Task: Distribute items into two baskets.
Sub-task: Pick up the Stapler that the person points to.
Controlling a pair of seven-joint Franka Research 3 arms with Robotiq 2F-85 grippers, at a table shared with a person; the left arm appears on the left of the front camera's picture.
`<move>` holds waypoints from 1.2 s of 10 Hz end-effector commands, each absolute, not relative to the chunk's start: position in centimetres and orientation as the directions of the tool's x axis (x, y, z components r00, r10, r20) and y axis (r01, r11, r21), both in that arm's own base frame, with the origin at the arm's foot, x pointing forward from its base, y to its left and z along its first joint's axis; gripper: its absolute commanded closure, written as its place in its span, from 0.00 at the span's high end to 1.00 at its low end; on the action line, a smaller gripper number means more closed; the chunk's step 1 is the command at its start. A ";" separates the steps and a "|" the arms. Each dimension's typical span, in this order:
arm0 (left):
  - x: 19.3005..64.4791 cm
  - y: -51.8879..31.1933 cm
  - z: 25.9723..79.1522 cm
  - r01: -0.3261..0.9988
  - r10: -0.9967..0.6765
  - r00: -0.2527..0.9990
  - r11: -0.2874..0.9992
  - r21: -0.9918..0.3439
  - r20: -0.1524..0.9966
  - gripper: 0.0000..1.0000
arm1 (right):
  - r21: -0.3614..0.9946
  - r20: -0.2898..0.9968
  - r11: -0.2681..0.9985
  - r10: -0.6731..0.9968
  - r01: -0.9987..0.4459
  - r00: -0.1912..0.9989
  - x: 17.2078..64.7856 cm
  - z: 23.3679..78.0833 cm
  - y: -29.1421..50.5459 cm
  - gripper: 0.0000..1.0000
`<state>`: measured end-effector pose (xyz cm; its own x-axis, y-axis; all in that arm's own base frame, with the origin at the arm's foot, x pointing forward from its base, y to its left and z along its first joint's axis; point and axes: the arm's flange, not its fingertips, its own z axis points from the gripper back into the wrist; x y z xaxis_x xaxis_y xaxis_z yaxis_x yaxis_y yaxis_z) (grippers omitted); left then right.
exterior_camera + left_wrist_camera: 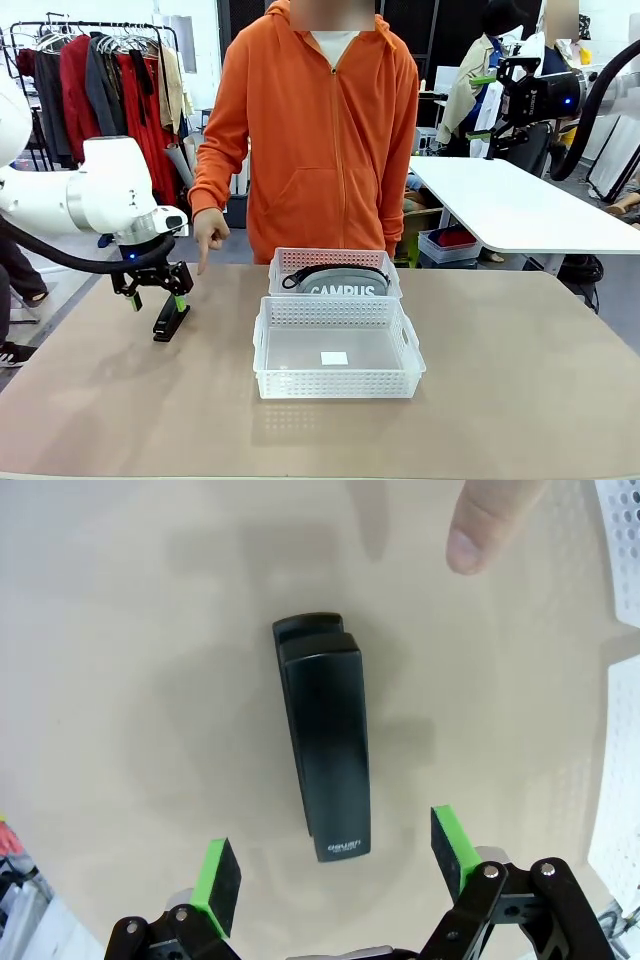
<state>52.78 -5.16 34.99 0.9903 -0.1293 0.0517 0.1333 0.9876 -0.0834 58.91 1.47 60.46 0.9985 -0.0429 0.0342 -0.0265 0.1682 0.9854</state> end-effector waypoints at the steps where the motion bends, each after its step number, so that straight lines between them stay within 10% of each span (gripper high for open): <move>1: 53.8 -5.3 33.9 0.158 -0.154 0.986 0.985 -0.073 0.060 1.00 | 0.987 0.034 0.156 -0.046 -0.027 0.998 58.9 60.7 1.5 1.00; 3: 54.4 -5.6 33.2 0.147 -0.141 0.987 0.987 -0.064 0.083 1.00 | 0.987 0.034 0.156 -0.046 -0.027 0.998 58.9 60.7 1.5 1.00; 8: 54.6 -5.9 32.9 0.165 -0.161 0.979 0.986 -0.017 0.121 0.01 | 0.987 0.034 0.156 -0.046 -0.027 0.998 58.9 60.7 1.5 1.00; 12: 54.5 -5.9 33.7 0.125 -0.123 0.984 0.992 -0.011 0.127 0.00 | 0.987 0.034 0.156 -0.046 -0.027 0.998 58.9 60.7 1.5 1.00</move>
<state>54.68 -5.94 33.29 0.9810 -0.1566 0.1148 0.1618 0.9861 -0.0377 58.91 1.47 60.46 0.9985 -0.0429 0.0342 -0.0265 0.1682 0.9854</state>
